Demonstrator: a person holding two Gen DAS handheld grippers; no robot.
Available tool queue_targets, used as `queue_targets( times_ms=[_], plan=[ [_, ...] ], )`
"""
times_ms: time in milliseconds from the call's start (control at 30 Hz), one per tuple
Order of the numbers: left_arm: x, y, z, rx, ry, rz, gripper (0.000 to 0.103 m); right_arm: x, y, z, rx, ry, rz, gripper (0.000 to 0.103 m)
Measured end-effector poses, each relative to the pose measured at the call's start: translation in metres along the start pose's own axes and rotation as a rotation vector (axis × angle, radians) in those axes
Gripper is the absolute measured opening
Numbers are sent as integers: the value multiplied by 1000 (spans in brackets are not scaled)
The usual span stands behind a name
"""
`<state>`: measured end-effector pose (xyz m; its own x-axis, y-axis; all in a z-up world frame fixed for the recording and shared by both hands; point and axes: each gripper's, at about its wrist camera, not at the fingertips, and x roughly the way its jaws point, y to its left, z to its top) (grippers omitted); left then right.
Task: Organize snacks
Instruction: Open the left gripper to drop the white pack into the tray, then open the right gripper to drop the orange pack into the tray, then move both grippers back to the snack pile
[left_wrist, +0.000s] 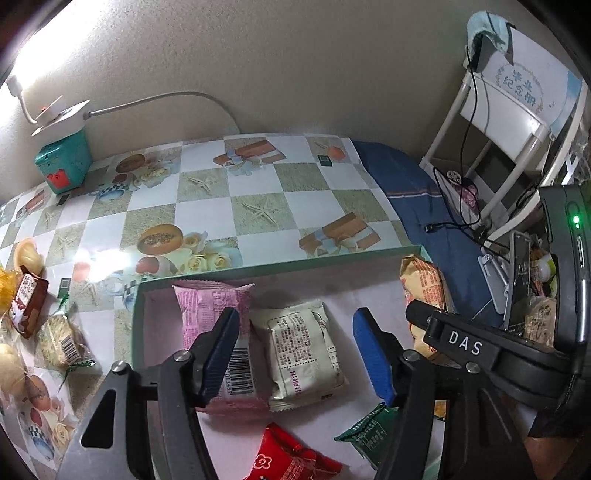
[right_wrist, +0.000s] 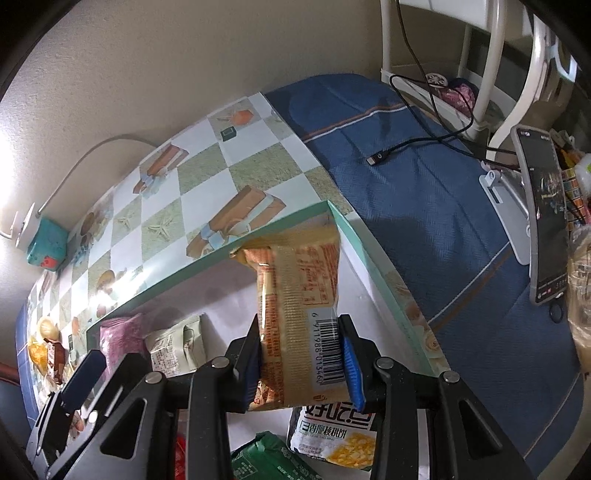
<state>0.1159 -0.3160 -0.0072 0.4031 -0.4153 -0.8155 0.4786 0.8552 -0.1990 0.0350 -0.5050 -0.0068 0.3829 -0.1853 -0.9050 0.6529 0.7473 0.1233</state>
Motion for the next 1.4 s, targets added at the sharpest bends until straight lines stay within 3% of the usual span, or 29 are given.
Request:
queue_targets(
  times_ms=[167, 267, 567, 667, 833, 900, 933, 1000, 1400],
  plan=[
    [-18, 16, 10, -69, 0, 16, 70, -25, 4, 4, -16, -52, 15, 44],
    [-29, 28, 16, -109, -4, 25, 76, -40, 7, 7, -27, -91, 8, 58],
    [-55, 95, 22, -278, -15, 138, 81, -64, 22, 9, -63, -138, 5, 75],
    [-60, 120, 21, -318, -16, 181, 82, -66, 31, 8, -92, -144, 0, 85],
    [-73, 163, 18, -387, -14, 225, 83, -64, 47, 4, -128, -136, -1, 88],
    [-80, 182, 16, -406, -18, 249, 93, -62, 57, 1, -151, -125, 5, 91],
    [-83, 189, 14, -417, -23, 260, 94, -62, 63, -1, -164, -125, 5, 94],
    [-93, 208, 11, -453, -37, 284, 94, -63, 72, -3, -177, -129, 0, 98],
    [-154, 299, -18, -598, -67, 408, 94, -83, 142, -27, -257, -132, 56, 99]
  ],
)
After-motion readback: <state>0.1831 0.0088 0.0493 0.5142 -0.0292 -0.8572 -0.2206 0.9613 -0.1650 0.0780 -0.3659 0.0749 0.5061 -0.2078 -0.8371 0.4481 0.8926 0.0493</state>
